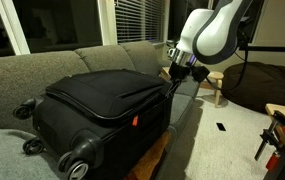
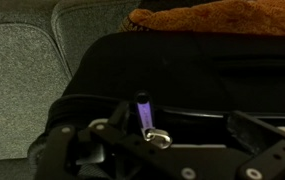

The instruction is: Unzip the black suitcase

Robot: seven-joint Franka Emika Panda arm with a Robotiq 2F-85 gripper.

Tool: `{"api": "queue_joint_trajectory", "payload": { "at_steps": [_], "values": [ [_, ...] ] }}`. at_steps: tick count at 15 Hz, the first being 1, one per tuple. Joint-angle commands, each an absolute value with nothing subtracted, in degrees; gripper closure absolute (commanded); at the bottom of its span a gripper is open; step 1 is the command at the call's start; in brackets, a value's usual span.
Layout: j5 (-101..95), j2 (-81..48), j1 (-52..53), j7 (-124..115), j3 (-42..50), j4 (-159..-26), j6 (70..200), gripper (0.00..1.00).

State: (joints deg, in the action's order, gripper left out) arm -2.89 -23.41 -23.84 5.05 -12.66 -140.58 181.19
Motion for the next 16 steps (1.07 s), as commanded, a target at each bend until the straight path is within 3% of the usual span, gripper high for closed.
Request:
{"api": "queue_joint_trajectory", "payload": {
  "at_steps": [1,3,5,15,16],
  "values": [
    [-1.36,-26.15,-27.46,7.88,-15.57,-138.33,179.85,0.0],
    [-1.13,-26.67,-28.91,8.3,-16.81,-137.97,179.47,0.0],
    [-0.96,-27.07,-30.01,8.59,-17.69,-137.75,179.33,0.27],
    [0.81,-25.92,-29.12,8.57,-17.12,-138.32,177.61,0.91],
    [0.87,-25.79,-28.77,8.5,-16.79,-138.45,177.52,0.93]
  ]
}}
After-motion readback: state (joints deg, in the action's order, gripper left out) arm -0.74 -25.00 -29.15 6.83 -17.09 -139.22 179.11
